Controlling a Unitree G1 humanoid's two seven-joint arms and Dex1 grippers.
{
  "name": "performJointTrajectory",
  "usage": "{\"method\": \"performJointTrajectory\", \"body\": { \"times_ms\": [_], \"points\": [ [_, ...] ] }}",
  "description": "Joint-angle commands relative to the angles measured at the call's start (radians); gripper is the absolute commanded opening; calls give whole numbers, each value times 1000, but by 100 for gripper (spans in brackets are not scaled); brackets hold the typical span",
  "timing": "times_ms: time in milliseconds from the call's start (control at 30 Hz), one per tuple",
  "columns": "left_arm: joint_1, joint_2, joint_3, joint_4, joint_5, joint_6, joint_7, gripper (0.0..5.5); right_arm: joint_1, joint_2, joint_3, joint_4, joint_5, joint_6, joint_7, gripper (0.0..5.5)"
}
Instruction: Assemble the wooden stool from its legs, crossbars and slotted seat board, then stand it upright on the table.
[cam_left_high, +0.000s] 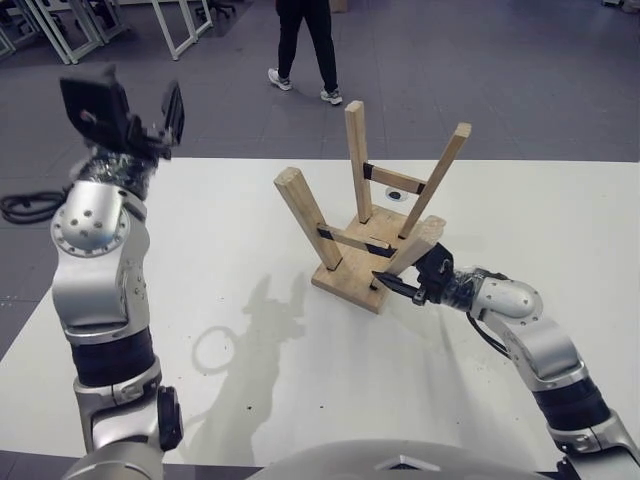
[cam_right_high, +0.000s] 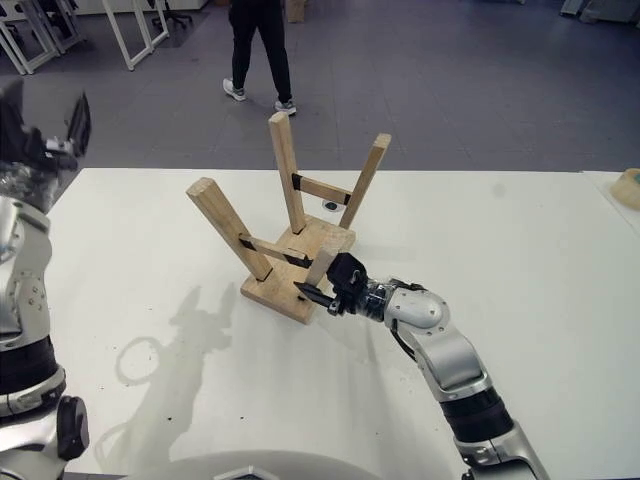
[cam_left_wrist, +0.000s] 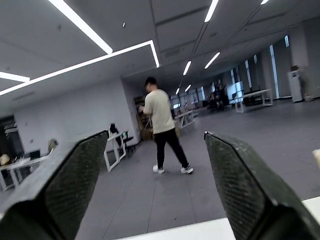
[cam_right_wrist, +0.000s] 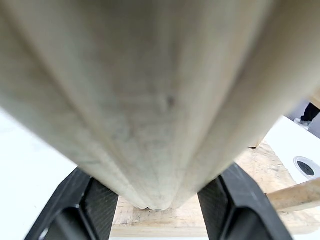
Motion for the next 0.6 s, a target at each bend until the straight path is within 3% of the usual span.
{"method": "performJointTrajectory", "body": {
  "times_ms": [33,133,267,600],
  "points": [
    [-62,25,-185,-116,58,16,-81,355,5,-5,19,44,-36,69,-12,202],
    [-68,14,-378,-175,164,36,-110,355,-4,4,36,50,-57,68,-27,202],
    [-36,-9,-533,-190,251,58,-143,355,-7,4,53,56,-82,61,-35,202],
    [134,20,-730,-68,490,-123,-188,355,-27,19,56,73,-78,69,-40,202]
  ]
}}
